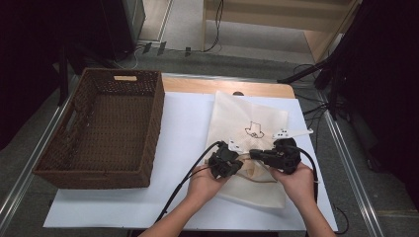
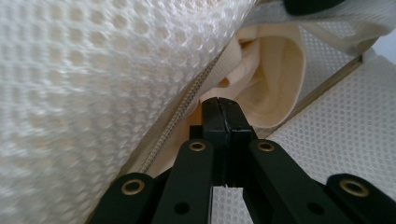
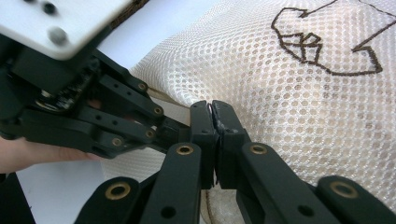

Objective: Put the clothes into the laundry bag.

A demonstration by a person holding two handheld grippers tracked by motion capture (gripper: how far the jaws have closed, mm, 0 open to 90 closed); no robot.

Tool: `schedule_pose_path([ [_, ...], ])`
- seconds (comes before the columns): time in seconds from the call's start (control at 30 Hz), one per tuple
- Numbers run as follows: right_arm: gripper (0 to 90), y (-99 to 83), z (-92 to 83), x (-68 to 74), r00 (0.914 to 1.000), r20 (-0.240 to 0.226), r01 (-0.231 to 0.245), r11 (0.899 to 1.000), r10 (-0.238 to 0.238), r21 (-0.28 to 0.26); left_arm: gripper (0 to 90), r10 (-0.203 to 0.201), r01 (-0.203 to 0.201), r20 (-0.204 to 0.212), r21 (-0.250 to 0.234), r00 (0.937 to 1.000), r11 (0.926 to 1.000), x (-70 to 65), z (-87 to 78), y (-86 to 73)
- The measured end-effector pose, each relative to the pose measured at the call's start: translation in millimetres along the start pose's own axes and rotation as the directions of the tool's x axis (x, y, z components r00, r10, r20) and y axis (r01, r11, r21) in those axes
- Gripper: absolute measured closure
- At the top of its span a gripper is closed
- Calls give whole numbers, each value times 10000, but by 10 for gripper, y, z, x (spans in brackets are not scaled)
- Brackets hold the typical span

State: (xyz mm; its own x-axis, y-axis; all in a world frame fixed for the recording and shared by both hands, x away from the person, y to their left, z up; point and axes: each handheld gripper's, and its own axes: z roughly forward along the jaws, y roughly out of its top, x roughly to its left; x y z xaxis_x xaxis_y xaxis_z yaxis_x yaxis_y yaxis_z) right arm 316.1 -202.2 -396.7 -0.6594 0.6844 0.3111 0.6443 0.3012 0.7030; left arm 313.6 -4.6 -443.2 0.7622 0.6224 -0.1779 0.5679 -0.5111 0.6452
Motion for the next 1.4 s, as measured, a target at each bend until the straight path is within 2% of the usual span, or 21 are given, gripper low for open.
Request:
schedule_pose_path([
  [0.17,890,-6,-12,-14,10000,21,36,10000,-36,4,900,148,-147,-41,86,9999,9999,-35,120,4],
  [0.37,890,-21,-16,-24,10000,42,42,10000,-42,72,900,101,-97,-707,60,9974,9999,-57,265,107],
  [0.43,891,-25,-17,-25,10000,40,20,10000,-21,84,900,210,-192,-868,223,9960,9996,-37,309,145],
  [0.5,891,-29,-15,-30,10000,54,42,9999,-42,122,900,-44,45,-1006,10,9949,10000,-35,331,174],
  [0.67,896,-29,-29,-47,9999,32,-97,9999,97,68,900,-41,4,-1518,-242,9884,9997,-24,386,259],
  [0.73,896,-27,-30,-43,10000,48,-74,10000,74,45,900,-187,81,-1664,-640,9859,9979,-20,379,288],
  [0.8,896,-25,-34,-41,9999,46,-91,10000,91,2,900,-457,325,-1596,-846,9861,9959,9,391,308],
  [0.87,896,-23,-38,-51,9999,22,-111,9999,111,-36,900,-439,322,-1647,-729,9854,9968,47,427,310],
  [1.0,896,-28,-4,-45,9998,105,-140,9999,139,46,900,-634,574,-1280,-499,9897,9971,100,455,306],
  [1.13,895,-32,7,-58,9999,99,-72,10000,72,8,900,-538,525,-890,-171,9946,9985,106,394,289],
  [1.4,893,-35,-35,-98,9995,199,-255,9997,254,35,900,-329,325,-329,-119,9989,9994,17,208,251],
])
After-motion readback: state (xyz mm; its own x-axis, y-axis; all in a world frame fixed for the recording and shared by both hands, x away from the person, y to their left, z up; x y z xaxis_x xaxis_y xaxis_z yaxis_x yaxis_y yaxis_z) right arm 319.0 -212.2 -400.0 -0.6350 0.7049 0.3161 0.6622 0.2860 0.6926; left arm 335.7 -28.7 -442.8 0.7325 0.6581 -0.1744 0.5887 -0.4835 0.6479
